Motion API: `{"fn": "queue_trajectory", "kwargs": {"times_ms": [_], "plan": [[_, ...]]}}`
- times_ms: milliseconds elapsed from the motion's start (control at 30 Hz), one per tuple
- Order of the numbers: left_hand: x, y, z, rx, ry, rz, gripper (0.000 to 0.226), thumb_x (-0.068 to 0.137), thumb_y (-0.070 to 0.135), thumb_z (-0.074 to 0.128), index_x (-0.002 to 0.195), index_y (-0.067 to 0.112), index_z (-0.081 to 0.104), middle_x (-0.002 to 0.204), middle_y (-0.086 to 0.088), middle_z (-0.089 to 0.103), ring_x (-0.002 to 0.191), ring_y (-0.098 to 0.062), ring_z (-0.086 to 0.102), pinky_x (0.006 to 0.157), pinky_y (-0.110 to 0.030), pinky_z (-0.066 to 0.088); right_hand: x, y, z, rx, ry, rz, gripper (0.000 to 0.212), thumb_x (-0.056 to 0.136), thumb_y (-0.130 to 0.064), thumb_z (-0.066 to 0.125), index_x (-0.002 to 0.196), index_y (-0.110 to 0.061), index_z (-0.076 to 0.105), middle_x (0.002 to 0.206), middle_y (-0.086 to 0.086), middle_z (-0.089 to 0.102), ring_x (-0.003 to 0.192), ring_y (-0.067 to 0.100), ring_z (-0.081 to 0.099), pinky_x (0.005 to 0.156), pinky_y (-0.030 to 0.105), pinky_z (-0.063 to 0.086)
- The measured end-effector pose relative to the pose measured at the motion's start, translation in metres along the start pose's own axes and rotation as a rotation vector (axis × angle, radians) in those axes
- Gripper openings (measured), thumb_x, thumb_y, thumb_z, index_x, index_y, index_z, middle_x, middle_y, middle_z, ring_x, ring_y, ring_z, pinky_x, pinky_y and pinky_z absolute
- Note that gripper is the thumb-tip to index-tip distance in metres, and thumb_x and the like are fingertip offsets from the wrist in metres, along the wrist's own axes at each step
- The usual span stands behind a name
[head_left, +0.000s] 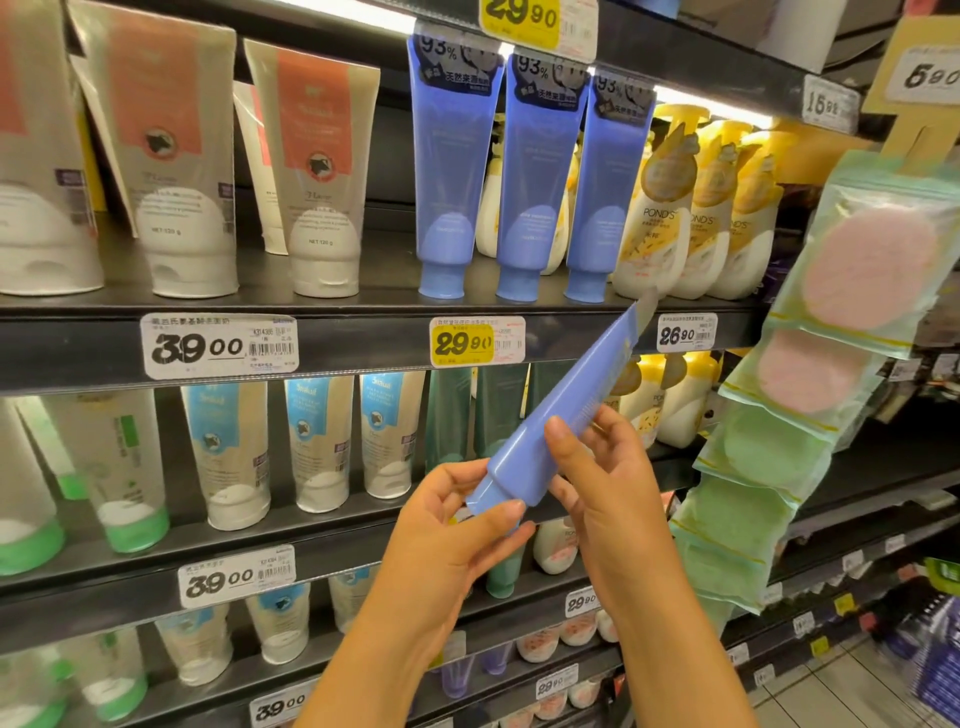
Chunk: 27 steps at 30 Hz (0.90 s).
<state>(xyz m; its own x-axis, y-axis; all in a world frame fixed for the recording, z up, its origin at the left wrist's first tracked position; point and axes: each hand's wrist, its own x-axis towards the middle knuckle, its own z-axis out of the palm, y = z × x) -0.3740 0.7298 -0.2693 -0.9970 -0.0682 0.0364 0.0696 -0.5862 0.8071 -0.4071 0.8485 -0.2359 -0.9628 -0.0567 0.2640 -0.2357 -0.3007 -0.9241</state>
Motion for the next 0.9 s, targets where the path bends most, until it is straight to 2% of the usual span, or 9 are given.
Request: {"fn": "queue_trajectory", "kwargs": {"times_ms": [100, 233, 400, 533, 667, 833, 900], "plan": [[-0.001, -0.002, 0.001, 0.079, 0.024, 0.009, 0.034, 0.068, -0.004, 0.07, 0.1, 0.004, 0.059, 0.092, -0.008, 0.073, 0.081, -0.019, 0.071, 0.069, -0.029, 0.058, -0.001, 0.001, 0.0, -0.047, 0.031, 0.005, 0.071, 0.06, -0.038, 0.069, 0.123, -0.011, 0.051, 0.119, 0.009, 0.063, 0.1, 0.016, 0.067, 0.093, 0.043, 0.052], [-0.001, 0.0, 0.004, 0.015, -0.006, -0.03, 0.045, 0.062, 0.008, 0.071, 0.105, 0.002, 0.059, 0.099, -0.014, 0.072, 0.089, -0.025, 0.071, 0.067, -0.027, 0.058, -0.003, -0.001, -0.004, -0.007, 0.047, -0.015, 0.048, 0.072, -0.029, 0.064, 0.115, -0.006, 0.058, 0.106, 0.009, 0.067, 0.098, 0.023, 0.067, 0.09, 0.045, 0.053], [-0.003, 0.005, 0.011, -0.266, -0.124, -0.223, 0.032, 0.072, 0.017, 0.062, 0.094, -0.005, 0.07, 0.102, -0.023, 0.07, 0.086, -0.032, 0.07, 0.065, -0.034, 0.059, -0.003, -0.002, -0.009, 0.156, 0.052, -0.054, 0.027, 0.085, -0.018, 0.053, 0.11, -0.012, 0.061, 0.094, 0.002, 0.069, 0.086, 0.014, 0.066, 0.074, 0.029, 0.058], [-0.003, 0.004, 0.014, -0.375, -0.165, -0.313, 0.048, 0.075, 0.022, 0.06, 0.113, -0.008, 0.058, 0.104, -0.025, 0.068, 0.08, -0.028, 0.07, 0.059, -0.031, 0.059, -0.003, -0.001, -0.009, 0.203, 0.075, -0.064, 0.021, 0.095, -0.011, 0.043, 0.105, -0.015, 0.061, 0.082, -0.004, 0.071, 0.072, 0.008, 0.067, 0.059, 0.021, 0.054], [0.0, -0.002, 0.013, -0.293, -0.149, -0.221, 0.044, 0.074, 0.012, 0.062, 0.111, -0.01, 0.058, 0.099, -0.02, 0.069, 0.079, -0.023, 0.069, 0.065, -0.032, 0.059, -0.003, -0.002, -0.01, 0.216, 0.076, -0.069, 0.022, 0.097, -0.009, 0.039, 0.1, -0.015, 0.061, 0.076, -0.006, 0.071, 0.067, 0.005, 0.066, 0.058, 0.019, 0.053], [0.003, -0.007, 0.008, -0.097, -0.102, -0.045, 0.034, 0.071, 0.01, 0.065, 0.104, 0.005, 0.064, 0.099, -0.011, 0.073, 0.088, -0.021, 0.071, 0.067, -0.028, 0.057, 0.001, -0.003, -0.008, 0.171, 0.085, -0.025, 0.021, 0.091, -0.014, 0.049, 0.11, -0.012, 0.058, 0.098, 0.003, 0.069, 0.085, 0.013, 0.067, 0.075, 0.03, 0.055], [0.004, -0.008, 0.005, 0.117, -0.1, 0.083, 0.027, 0.08, 0.009, 0.064, 0.106, 0.016, 0.064, 0.104, -0.003, 0.072, 0.095, -0.018, 0.069, 0.074, -0.024, 0.055, 0.002, -0.003, -0.008, 0.168, 0.079, 0.01, 0.03, 0.087, -0.02, 0.053, 0.115, -0.011, 0.056, 0.103, 0.006, 0.068, 0.091, 0.017, 0.067, 0.073, 0.03, 0.057]]}}
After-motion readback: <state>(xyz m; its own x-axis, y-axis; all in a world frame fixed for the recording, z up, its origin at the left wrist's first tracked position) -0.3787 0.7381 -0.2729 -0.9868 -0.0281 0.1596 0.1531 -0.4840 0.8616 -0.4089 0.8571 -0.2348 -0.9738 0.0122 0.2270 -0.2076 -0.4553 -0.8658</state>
